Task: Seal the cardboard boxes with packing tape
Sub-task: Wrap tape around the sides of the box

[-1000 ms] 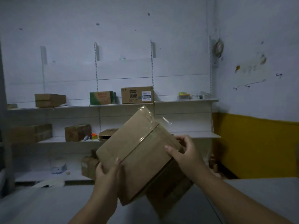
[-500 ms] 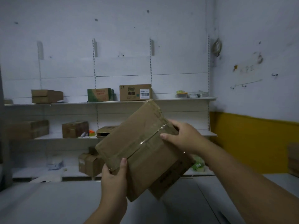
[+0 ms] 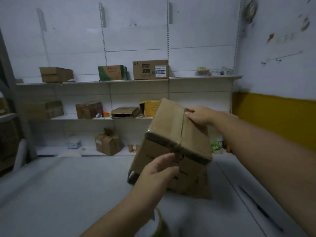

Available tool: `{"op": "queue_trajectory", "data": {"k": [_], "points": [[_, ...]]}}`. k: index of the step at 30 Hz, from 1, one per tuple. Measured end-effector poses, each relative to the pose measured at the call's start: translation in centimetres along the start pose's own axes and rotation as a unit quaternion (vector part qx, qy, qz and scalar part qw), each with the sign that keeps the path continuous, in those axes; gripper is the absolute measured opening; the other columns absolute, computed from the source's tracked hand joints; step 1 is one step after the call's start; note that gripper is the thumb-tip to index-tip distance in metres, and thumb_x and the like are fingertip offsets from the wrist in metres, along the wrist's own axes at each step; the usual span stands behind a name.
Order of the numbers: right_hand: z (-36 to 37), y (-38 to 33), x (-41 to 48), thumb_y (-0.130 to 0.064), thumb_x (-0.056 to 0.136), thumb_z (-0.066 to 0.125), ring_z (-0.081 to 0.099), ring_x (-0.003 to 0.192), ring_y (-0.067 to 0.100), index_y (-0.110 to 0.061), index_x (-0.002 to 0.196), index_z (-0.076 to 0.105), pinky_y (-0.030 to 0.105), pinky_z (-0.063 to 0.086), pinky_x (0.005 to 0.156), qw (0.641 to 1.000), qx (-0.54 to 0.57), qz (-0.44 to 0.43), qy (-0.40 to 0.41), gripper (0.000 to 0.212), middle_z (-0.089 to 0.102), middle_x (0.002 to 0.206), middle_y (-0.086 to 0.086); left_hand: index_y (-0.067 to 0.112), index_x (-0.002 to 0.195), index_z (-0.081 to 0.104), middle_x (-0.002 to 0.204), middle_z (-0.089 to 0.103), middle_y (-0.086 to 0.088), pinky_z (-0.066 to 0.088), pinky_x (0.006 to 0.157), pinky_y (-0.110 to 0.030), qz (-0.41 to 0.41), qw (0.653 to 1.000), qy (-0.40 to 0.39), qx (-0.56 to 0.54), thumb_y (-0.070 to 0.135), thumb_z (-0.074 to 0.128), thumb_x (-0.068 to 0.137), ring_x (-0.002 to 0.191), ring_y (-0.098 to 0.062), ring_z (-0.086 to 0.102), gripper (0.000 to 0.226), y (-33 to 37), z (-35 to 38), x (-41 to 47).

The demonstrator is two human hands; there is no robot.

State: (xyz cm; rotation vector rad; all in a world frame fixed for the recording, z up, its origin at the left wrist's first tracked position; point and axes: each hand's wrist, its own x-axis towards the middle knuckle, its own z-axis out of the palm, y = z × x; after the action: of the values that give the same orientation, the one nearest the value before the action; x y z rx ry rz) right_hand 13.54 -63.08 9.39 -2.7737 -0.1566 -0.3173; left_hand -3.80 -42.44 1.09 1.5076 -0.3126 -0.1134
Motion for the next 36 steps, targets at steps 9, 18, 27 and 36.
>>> {"op": "queue_trajectory", "data": {"k": [9,18,27,36], "points": [[3.4,1.1,0.5,-0.056,0.093,0.043,0.047,0.121,0.025,-0.023,0.14,0.037,0.034,0.04,0.088,0.994,0.098,0.026,-0.043,0.057,0.044,0.141,0.008,0.046,0.126,0.036,0.129,0.049,0.01,0.047,0.092,-0.029,0.048,0.979,0.016,0.196,0.011,0.064,0.084,0.121,-0.013,0.048,0.062,-4.0,-10.8,5.2],[4.4,-1.4,-1.3,-0.037,0.099,0.039,0.057,0.095,0.019,-0.015,0.111,0.067,0.031,0.043,0.077,0.997,-0.079,-0.012,0.011,0.037,0.065,0.111,0.007,0.038,0.127,0.041,0.12,0.056,0.007,0.055,0.075,-0.022,0.003,0.933,-0.02,0.358,0.019,0.065,0.085,0.092,-0.005,0.062,0.052,-5.7,-7.8,4.6],[3.5,-4.3,-15.7,-0.002,0.091,0.055,0.053,0.057,0.006,-0.004,0.082,0.065,0.011,0.042,0.052,0.855,0.191,-0.356,0.326,0.013,0.057,0.065,0.002,0.034,0.098,0.061,0.101,0.057,0.017,0.051,0.082,-0.023,0.108,0.833,-0.125,0.528,0.038,0.061,0.085,0.091,-0.001,0.053,0.013,-4.6,-5.2,-2.9],[16.1,0.1,-20.5,-0.025,0.096,0.051,0.064,0.064,0.011,-0.026,0.092,0.067,0.031,0.055,0.065,0.965,0.245,0.015,-0.096,0.017,0.067,0.072,-0.002,0.019,0.111,0.064,0.102,0.065,0.001,0.049,0.084,-0.028,-0.104,0.674,-0.314,0.66,0.042,0.06,0.086,0.092,-0.015,0.06,0.034,-6.0,0.1,2.5]]}}
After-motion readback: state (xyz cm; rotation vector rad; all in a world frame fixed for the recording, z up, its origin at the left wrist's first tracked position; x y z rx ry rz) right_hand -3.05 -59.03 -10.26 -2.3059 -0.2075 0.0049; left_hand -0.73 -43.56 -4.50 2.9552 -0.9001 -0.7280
